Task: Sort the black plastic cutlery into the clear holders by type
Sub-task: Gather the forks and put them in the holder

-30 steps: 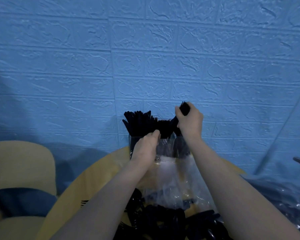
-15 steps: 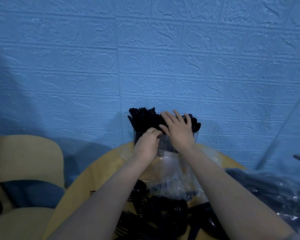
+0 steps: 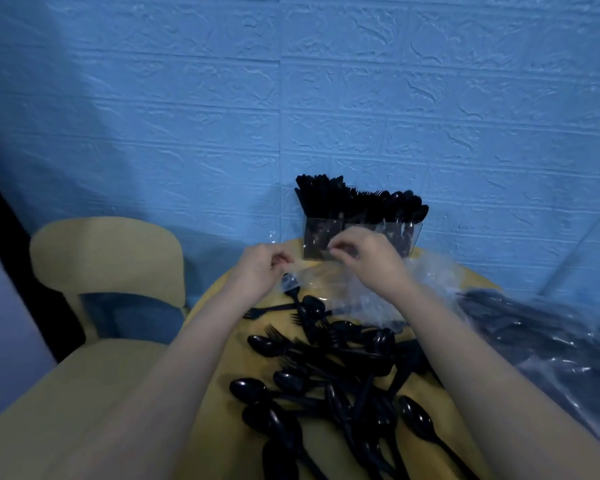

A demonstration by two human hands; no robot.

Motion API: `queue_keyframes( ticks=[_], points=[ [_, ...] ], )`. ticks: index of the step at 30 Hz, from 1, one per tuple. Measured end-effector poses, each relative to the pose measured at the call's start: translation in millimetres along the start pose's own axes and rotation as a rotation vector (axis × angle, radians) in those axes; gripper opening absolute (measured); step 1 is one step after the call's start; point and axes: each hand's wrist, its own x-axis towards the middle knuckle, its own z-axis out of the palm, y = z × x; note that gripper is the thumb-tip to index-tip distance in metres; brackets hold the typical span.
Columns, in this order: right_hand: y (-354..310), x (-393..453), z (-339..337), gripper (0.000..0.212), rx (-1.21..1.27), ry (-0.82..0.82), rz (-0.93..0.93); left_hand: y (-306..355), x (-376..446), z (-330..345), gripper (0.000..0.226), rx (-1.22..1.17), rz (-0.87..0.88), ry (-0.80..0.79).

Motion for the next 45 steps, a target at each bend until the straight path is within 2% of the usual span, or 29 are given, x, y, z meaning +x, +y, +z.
queue_keyframes(
  ticks=[3, 6, 9, 12, 17, 20, 24, 26, 31, 34, 37, 39, 42, 45],
  points=[
    [-21.6, -13.0, 12.4, 0.016, -0.051, -0.277, 0.004, -12.0, -25.1, -2.9, 0.015, 0.001, -0.061, -0.001],
    [-32.3, -17.6, 32.2, 0.02, -0.161, -0.477, -0.009, -18.8, -45.9, -3.1, 0.014, -0.06, -0.108, 0.02],
    [-38.8, -19.9, 49.7, 0.033, -0.213, -0.588, 0.021, -29.9, -63.6, -9.1, 0.016, -0.167, -0.179, 0.103],
    [-44.1, -21.0, 56.9, 0.041, -0.25, -0.616, 0.036, -37.6, -82.3, -10.3, 0.016, -0.319, -0.219, 0.183],
    [-50.9, -19.4, 48.8, 0.021, -0.2, -0.505, -0.001, -33.3, -102.5, 1.0, 0.016, -0.557, -0.195, 0.249],
    [-52.1, -16.2, 33.3, 0.009, -0.137, -0.267, -0.104, -27.8, -105.3, 4.3, 0.019, -0.724, -0.166, 0.297],
    [-68.6, -5.8, 6.8, 0.006, -0.058, 0.018, -0.239, -16.5, -101.2, 3.5, 0.018, -0.878, -0.113, 0.269],
    [-84.1, 1.2, -0.7, 0.005, 0.085, 0.051, -0.238, -11.7, -97.2, 2.7, 0.023, -0.927, -0.067, 0.22],
    [-117.2, 17.1, 13.1, 0.004, 0.401, 0.032, -0.097, -8.9, -89.7, 8.3, 0.031, -1.061, -0.008, 0.104],
    [-122.7, 27.8, 29.7, 0.007, 0.441, -0.04, -0.032, -13.7, -88.6, 13.8, 0.026, -1.091, -0.025, 0.106],
    [-110.2, 35.8, 45.0, 0.021, 0.408, -0.131, 0.061, -25.8, -87.4, 13.2, 0.02, -1.124, -0.155, 0.23],
    [-95.7, 37.7, 54.8, 0.027, 0.225, -0.27, 0.073, -32.1, -85.8, 11.7, 0.02, -1.173, -0.252, 0.339],
    [-81.6, 35.6, 70.3, 0.031, -0.15, -0.547, -0.003, -33.7, -84.2, 12.1, 0.023, -1.197, -0.348, 0.39],
    [-80.6, 34.1, 82.7, 0.04, -0.294, -0.668, -0.027, -34.4, -83.1, 11.5, 0.02, -1.23, -0.408, 0.409]
  ],
)
